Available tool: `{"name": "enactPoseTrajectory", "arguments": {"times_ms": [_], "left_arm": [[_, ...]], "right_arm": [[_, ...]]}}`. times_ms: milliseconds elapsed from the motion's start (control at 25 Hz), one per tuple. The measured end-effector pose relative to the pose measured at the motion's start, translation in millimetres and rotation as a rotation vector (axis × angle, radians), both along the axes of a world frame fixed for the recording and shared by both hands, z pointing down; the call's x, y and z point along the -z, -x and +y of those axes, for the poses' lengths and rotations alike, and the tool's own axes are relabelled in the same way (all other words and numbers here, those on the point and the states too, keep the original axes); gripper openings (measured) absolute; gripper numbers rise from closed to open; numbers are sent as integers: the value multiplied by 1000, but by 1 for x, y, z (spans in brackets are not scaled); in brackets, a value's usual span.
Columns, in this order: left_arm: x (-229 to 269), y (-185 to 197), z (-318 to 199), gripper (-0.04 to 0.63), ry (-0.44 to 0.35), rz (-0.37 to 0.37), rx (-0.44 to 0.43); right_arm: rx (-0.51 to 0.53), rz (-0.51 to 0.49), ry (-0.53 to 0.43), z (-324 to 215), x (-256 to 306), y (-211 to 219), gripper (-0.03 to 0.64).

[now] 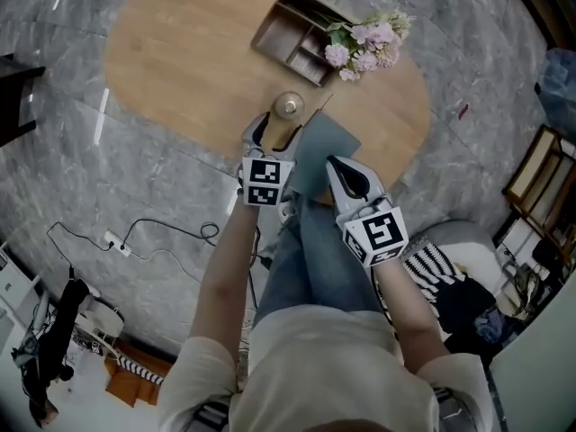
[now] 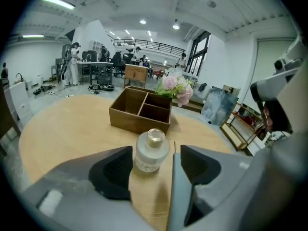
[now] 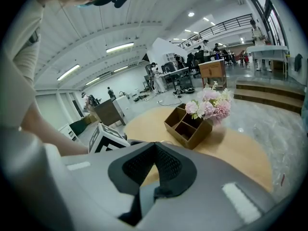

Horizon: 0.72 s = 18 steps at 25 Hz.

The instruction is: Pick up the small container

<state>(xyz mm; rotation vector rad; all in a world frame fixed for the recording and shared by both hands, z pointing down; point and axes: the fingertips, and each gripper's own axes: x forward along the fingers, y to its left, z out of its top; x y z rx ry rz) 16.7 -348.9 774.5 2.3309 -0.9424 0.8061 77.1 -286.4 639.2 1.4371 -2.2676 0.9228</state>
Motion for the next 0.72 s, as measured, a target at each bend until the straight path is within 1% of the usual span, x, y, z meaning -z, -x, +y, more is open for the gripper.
{"name": "enactPoseTrajectory", "arguments": {"times_ms": [120,240,360,440,520,720], "left_arm": [[-19,-8,-6,334,-10,-16,-19],[-35,-16,-11,343,-31,-34,-46],[-51,-20,-14,363,-41,-47,-48],[-62,-22,-15,368,-43,-53,-33],[-69,-25,-22,368,-65,-61,-27],[-79,-32,-34,368,-106,-81,-51]], "right_arm": [[-16,-13,22,-3,-16,-6,-2],[-27,-22,38,-8,-31,-10,-2],[-34,-33,51,-12,-42,-12,-2],[-39,-40,62,-13,-49,-12,-2],[-37,-50,74,-13,-56,-12,-2],[-44,-76,103,-10,-71,-13,-2]]}}
